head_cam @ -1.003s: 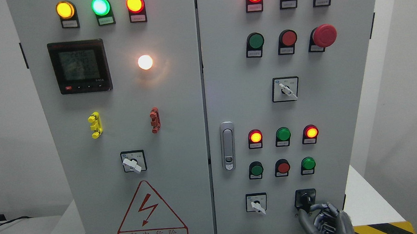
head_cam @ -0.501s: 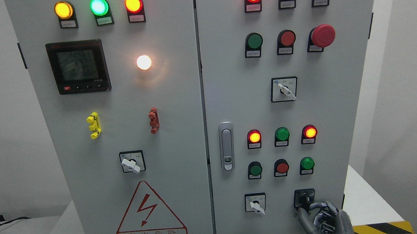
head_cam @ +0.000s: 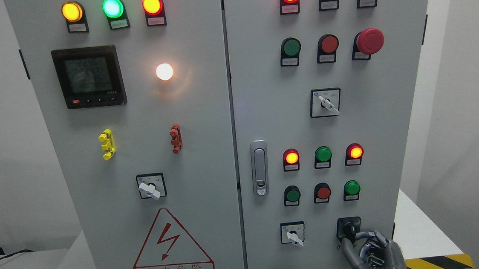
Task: Trip black knob to open circuit
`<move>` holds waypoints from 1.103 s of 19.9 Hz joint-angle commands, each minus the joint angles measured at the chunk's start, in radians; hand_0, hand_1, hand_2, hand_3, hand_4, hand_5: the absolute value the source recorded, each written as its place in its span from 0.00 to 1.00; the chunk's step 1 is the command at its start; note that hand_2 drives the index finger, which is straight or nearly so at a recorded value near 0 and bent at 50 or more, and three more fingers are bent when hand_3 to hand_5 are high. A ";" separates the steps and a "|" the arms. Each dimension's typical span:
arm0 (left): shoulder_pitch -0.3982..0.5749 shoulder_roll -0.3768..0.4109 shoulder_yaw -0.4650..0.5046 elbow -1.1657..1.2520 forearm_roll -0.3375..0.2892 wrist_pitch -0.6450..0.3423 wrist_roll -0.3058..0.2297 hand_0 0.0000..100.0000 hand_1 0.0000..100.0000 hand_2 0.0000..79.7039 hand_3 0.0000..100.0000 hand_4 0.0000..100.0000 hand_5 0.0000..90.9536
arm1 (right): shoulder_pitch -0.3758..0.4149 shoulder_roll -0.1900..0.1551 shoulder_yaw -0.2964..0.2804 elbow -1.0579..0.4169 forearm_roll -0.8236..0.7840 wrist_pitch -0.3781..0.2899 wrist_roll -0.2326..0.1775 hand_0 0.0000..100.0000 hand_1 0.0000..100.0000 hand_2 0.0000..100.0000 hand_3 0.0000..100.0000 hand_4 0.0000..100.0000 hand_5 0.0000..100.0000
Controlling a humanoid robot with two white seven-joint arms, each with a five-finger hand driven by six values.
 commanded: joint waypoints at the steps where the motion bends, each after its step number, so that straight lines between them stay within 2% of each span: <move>1: 0.000 0.000 0.000 0.000 -0.031 -0.001 -0.001 0.12 0.39 0.00 0.00 0.00 0.00 | -0.001 0.000 0.007 0.000 0.000 0.000 0.000 0.32 0.73 0.51 0.91 0.93 1.00; 22: 0.000 0.000 0.000 0.000 -0.031 -0.001 -0.001 0.12 0.39 0.00 0.00 0.00 0.00 | -0.001 0.022 0.020 -0.003 -0.002 0.020 0.014 0.32 0.73 0.52 0.91 0.93 1.00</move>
